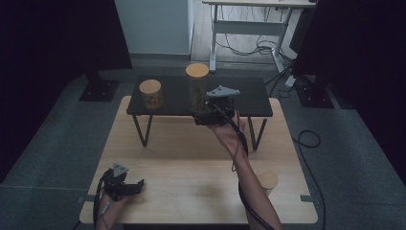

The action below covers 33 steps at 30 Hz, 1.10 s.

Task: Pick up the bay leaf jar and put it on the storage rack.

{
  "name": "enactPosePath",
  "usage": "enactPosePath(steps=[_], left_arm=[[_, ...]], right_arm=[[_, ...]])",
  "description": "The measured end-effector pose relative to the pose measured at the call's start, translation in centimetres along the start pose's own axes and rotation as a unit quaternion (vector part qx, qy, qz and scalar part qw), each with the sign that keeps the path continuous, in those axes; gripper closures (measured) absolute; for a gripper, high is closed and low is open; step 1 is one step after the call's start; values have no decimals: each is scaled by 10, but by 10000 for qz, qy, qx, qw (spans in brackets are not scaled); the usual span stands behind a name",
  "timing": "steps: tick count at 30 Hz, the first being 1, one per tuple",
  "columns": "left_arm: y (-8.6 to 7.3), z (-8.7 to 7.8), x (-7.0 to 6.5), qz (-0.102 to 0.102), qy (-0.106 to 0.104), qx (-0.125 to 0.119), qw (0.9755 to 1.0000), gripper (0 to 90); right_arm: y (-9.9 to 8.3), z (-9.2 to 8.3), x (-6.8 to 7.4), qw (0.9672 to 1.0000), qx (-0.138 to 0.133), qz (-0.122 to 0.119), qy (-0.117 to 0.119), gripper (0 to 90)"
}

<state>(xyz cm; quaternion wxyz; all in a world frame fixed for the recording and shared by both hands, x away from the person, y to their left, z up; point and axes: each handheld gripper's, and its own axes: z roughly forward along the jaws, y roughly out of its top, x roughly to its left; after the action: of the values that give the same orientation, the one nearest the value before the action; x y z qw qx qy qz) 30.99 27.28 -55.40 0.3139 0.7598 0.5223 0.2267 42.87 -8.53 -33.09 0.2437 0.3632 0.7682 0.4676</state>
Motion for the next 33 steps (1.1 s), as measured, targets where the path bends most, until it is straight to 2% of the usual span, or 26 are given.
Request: enactPosePath(steps=[17,33], left_arm=[[0,0,0,-1,1,-1,10000,17],[0,0,0,-1,1,1,10000,18]], right_arm=[[-13,-20,-2,10000,-25,-44,27,65],[-28,-44,-11,9999,-71,-36,-85,69]])
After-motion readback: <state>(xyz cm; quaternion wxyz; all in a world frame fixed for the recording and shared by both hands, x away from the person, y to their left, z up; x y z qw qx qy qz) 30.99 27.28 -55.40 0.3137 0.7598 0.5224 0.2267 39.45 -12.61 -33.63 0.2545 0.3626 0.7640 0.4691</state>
